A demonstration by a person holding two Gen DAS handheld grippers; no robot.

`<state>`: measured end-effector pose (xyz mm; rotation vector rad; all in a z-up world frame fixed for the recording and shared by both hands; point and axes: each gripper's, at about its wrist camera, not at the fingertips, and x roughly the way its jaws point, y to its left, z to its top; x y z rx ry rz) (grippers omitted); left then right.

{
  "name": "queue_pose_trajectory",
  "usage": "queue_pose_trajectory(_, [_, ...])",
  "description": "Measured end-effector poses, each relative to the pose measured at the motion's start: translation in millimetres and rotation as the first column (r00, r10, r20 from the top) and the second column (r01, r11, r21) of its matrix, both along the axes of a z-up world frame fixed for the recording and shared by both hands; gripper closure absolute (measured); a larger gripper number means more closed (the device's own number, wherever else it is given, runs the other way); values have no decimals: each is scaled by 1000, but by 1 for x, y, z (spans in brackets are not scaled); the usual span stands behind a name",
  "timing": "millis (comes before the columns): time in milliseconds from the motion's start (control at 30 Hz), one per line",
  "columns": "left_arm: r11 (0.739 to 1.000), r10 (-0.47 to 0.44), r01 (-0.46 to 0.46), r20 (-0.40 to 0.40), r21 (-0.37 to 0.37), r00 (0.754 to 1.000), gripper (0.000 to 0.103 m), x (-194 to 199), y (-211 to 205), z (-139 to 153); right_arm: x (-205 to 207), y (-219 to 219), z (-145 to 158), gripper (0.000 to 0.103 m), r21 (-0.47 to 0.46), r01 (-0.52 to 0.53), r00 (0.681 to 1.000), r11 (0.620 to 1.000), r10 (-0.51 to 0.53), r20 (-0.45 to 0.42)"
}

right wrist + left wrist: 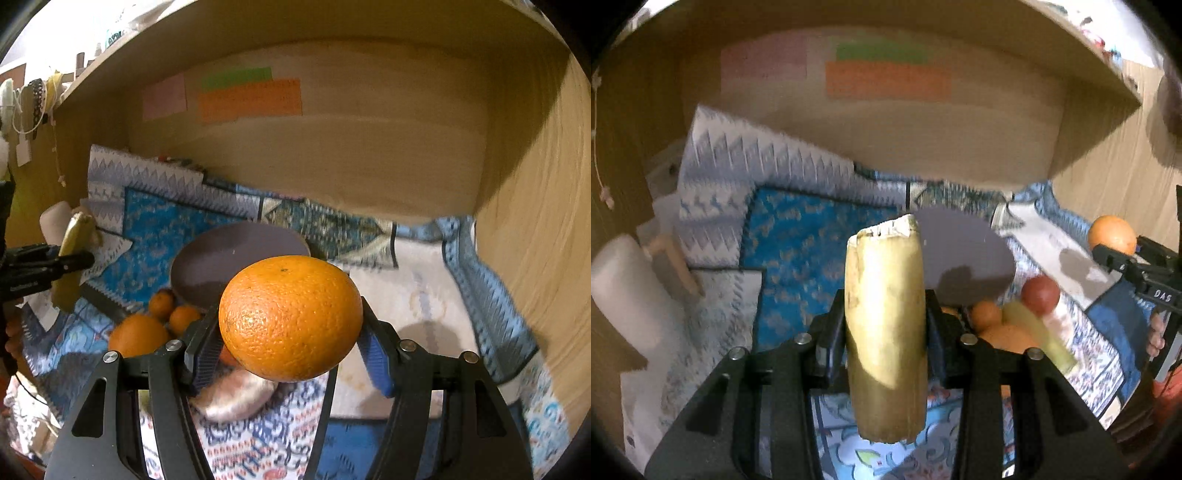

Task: Organize fruits
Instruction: 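Lift and carry the yellow cob and large orange onto the brown plate with both tools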

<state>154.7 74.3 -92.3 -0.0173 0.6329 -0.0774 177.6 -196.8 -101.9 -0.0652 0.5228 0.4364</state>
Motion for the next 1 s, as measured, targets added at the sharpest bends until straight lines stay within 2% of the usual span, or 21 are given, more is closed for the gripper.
queue_pose_trajectory(300, [1000, -20, 20, 89, 0, 996, 64, 21, -7, 31, 20, 19, 30, 41, -9, -21, 995, 1000, 22, 95])
queue_pose_trajectory(433, [999, -35, 33, 106, 16, 994, 64, 38, -14, 40, 36, 30, 36, 41, -5, -40, 993, 999, 41, 106])
queue_pose_trajectory(567, [999, -41, 37, 109, 36, 993, 64, 55, -20, 45, 54, 43, 35, 41, -28, -57, 994, 998, 60, 92])
queue_pose_trajectory(733, [999, -45, 43, 88, 20, 995, 64, 81, -23, 45, 79, 57, 29, 41, -49, -75, 995, 996, 78, 58])
queue_pose_trajectory(1000, [999, -40, 40, 37, 17, 998, 64, 120, -28, 31, 116, 71, 12, 41, -79, -95, 995, 992, 94, -20])
